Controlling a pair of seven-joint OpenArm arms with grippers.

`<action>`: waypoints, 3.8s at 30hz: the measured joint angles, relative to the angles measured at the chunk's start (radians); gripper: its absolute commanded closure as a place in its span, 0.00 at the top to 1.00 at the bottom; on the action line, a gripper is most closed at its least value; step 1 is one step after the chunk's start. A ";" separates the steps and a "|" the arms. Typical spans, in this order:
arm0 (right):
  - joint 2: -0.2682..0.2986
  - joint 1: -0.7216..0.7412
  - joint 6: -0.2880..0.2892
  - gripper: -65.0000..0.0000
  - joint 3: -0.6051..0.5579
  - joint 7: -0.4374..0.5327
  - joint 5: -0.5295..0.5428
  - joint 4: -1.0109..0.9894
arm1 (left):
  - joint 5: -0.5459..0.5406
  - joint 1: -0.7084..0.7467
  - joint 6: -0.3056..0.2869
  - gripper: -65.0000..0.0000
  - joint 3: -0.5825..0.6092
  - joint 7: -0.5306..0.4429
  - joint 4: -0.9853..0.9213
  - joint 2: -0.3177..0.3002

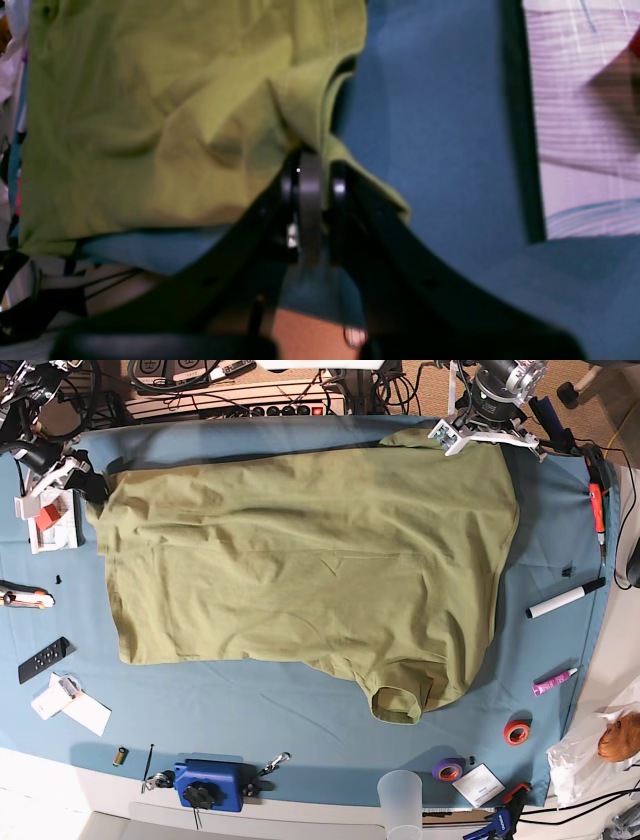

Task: Layout the t-shirt on the table in an organized manner, then fold the t-shirt properly
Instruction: 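Pull the collar edge outward with the left gripper to flatten the shirt, then move the left gripper to the shirt's side and grasp the fabric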

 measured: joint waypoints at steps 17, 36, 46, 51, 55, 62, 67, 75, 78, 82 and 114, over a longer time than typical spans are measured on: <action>-0.001 -0.038 0.000 0.00 0.000 0.000 0.124 0.000 | 0.129 0.073 0.026 0.00 0.000 0.040 0.000 0.000; -0.036 0.044 0.000 0.00 0.000 -0.001 0.065 0.000 | 0.158 -0.013 0.045 0.00 0.000 -0.101 0.000 0.000; -0.037 0.103 0.000 0.00 0.000 -0.002 -0.138 0.000 | 0.081 -0.130 0.040 0.00 0.000 -0.144 0.000 0.003; -0.037 0.119 0.000 0.00 0.000 -0.001 -0.151 0.000 | 0.079 -0.199 0.038 0.00 -0.024 -0.157 -0.039 0.027; -0.037 0.124 0.000 0.00 0.000 -0.001 -0.155 0.000 | 0.019 -0.239 0.040 0.00 -0.079 -0.177 -0.056 0.025; -0.038 0.180 0.000 0.00 -0.001 0.003 -0.281 -0.001 | -0.127 -0.264 -0.064 0.00 -0.127 -0.262 -0.144 0.025; -0.039 0.218 0.001 0.00 -0.010 0.043 -0.357 -0.001 | -0.140 -0.365 -0.037 0.00 -0.129 -0.282 -0.215 0.025; -0.039 0.232 -0.011 0.00 -0.140 0.170 -0.502 -0.001 | -0.214 -0.484 -0.050 0.00 -0.128 -0.297 -0.317 0.030; -0.039 0.232 -0.019 0.00 -0.148 0.172 -0.505 -0.001 | -0.206 -0.508 -0.050 0.00 -0.128 -0.297 -0.316 0.030; -0.039 0.232 -0.044 0.00 -0.145 0.194 -0.538 -0.001 | -0.263 -0.524 -0.106 0.00 -0.129 -0.321 -0.317 0.030; -0.039 0.235 -0.061 0.00 -0.145 0.201 -0.581 -0.001 | -0.288 -0.663 0.087 0.46 -0.126 -0.320 -0.494 0.091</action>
